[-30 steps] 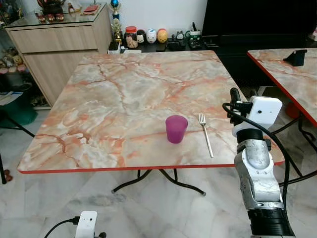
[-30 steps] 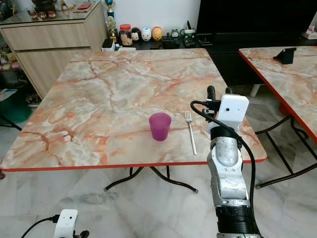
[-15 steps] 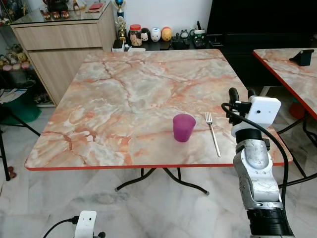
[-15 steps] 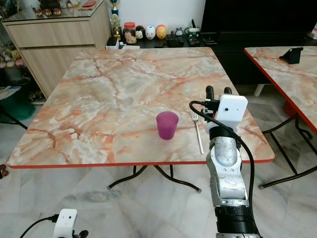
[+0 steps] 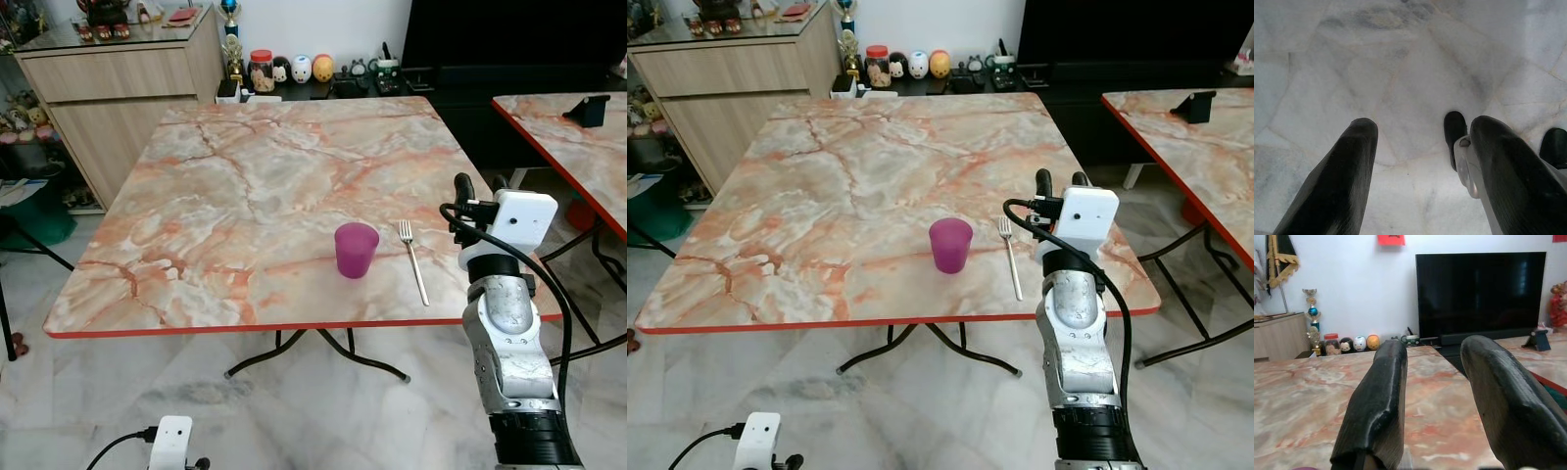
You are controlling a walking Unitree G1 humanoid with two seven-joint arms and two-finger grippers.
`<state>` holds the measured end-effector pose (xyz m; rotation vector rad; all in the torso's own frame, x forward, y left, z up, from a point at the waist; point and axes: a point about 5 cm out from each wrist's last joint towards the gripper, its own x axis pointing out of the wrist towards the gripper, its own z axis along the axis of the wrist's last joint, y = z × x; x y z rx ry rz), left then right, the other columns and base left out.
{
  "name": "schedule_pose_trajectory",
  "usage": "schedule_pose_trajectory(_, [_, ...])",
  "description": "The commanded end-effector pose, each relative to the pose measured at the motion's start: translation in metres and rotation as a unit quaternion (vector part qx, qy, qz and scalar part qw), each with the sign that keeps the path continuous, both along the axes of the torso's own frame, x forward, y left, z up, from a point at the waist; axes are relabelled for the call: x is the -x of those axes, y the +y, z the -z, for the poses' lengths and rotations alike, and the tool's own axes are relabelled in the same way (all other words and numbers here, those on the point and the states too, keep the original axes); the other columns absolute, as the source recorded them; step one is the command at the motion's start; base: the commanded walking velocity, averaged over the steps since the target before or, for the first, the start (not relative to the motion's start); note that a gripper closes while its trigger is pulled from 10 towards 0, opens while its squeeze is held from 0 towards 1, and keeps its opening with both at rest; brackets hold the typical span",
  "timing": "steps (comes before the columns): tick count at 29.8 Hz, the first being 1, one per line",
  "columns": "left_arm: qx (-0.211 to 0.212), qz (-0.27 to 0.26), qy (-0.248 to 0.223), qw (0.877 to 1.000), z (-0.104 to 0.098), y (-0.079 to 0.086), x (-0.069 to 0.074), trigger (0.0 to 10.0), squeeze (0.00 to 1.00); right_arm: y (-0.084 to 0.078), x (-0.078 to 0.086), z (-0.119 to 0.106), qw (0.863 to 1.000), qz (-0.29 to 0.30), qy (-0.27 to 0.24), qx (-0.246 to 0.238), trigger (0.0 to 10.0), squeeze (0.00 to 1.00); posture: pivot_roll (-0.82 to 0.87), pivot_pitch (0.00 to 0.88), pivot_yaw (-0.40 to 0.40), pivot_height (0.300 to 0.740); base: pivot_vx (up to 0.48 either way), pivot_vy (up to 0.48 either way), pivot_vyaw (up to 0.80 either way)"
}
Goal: Setting the table
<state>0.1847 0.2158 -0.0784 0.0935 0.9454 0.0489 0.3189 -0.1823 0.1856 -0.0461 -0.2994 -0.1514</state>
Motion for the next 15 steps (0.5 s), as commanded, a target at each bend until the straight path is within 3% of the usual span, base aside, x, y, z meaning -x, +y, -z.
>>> schedule_pose_trajectory(1, [-0.004,0.001,0.008,1.000,0.0015,0.0020,0.0037,10.0,0.00,0.0036,-0.0008,-0.0013,1.000,-0.006,-0.004,-0.003,10.0,0.00,0.00,0.000,0.011,0.740,0.000,0.000,0.00])
schedule_pose_trajectory(11, [0.000,-0.004,0.008,1.000,0.0016,0.0023,0.0040,10.0,0.00,0.0036,-0.0011,-0.0015,1.000,-0.006,-0.004,-0.004,10.0,0.00,0.00,0.000,0.010,0.740,0.000,0.000,0.00])
schedule_pose_trajectory(15, [-0.001,-0.003,0.010,1.000,0.0016,0.0025,0.0040,10.0,0.00,0.0035,-0.0012,-0.0013,1.000,-0.006,-0.004,-0.004,10.0,0.00,0.00,0.000,0.010,0.740,0.000,0.314,0.00])
